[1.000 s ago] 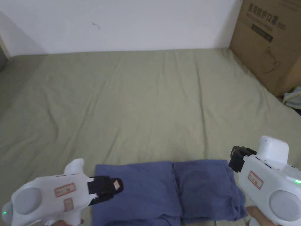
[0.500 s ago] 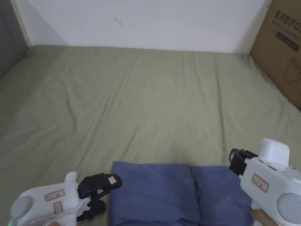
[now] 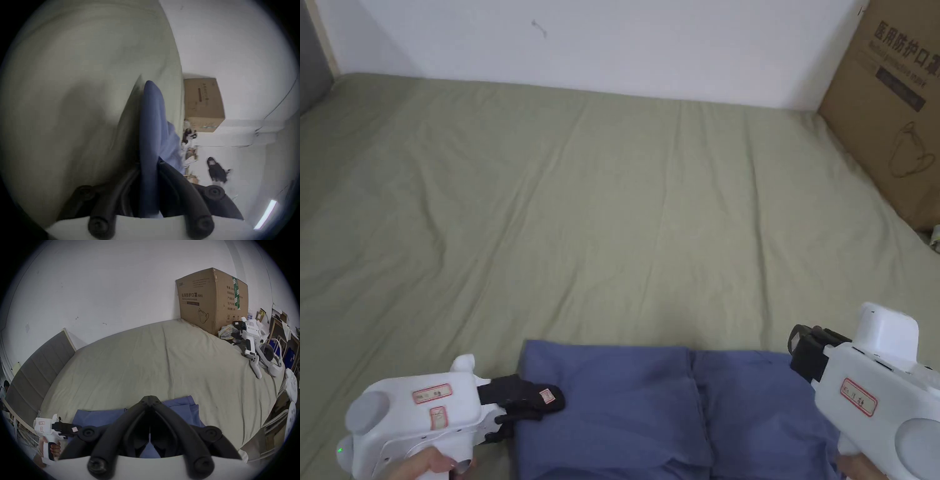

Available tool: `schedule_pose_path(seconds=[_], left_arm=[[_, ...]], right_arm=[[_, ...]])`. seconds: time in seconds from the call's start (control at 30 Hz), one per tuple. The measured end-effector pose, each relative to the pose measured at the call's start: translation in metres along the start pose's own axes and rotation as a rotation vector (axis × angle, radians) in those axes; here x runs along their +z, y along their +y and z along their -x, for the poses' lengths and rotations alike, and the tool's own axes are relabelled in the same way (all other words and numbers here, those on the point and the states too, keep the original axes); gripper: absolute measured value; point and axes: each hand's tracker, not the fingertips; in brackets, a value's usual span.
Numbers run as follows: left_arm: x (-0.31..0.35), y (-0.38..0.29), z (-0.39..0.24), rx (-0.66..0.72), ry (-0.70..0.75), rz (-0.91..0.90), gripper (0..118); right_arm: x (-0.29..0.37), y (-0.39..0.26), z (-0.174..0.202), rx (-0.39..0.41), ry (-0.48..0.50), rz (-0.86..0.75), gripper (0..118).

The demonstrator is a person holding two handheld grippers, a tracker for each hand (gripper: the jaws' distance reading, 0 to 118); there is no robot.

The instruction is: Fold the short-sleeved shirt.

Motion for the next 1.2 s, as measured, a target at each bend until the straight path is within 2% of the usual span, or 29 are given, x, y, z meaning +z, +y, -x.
schedule_pose_path(seconds=[0.1, 0.33, 0.53, 0.63, 0.7, 0.9, 1.07, 1.2], left_arm=[[0.013, 0.006, -0.006, -0.112, 0.072, 0.012, 7], [0.081, 0.033, -0.015, -0.174, 0.134, -0.039, 7], [0.134, 0.045, -0.031, -0.195, 0.306, -0.107, 7], [0.139, 0.038, -0.047, -0.207, 0.295, -0.118, 7], [0.135, 0.032, -0.064, -0.233, 0.310, -0.124, 7], [0.108, 0.007, -0.154, -0.328, 0.525, -0.160, 7], [0.060, -0.024, -0.238, -0.525, 0.541, -0.155, 7], [-0.002, -0.056, -0.275, -0.647, 0.526, -0.099, 7]], right_arm=[[0.000, 0.000, 0.000, 0.000, -0.007, 0.003, 1], [-0.002, -0.001, 0.007, 0.004, 0.000, 0.009, 1], [-0.006, -0.007, 0.012, 0.001, 0.028, 0.019, 1], [-0.008, -0.011, 0.011, -0.005, 0.037, 0.032, 1], [-0.007, -0.012, 0.009, -0.014, 0.045, 0.035, 1], [-0.003, -0.008, -0.010, -0.055, 0.056, 0.022, 1], [0.003, -0.004, -0.034, -0.102, 0.057, 0.002, 1], [0.009, -0.002, -0.055, -0.147, 0.052, -0.012, 1]])
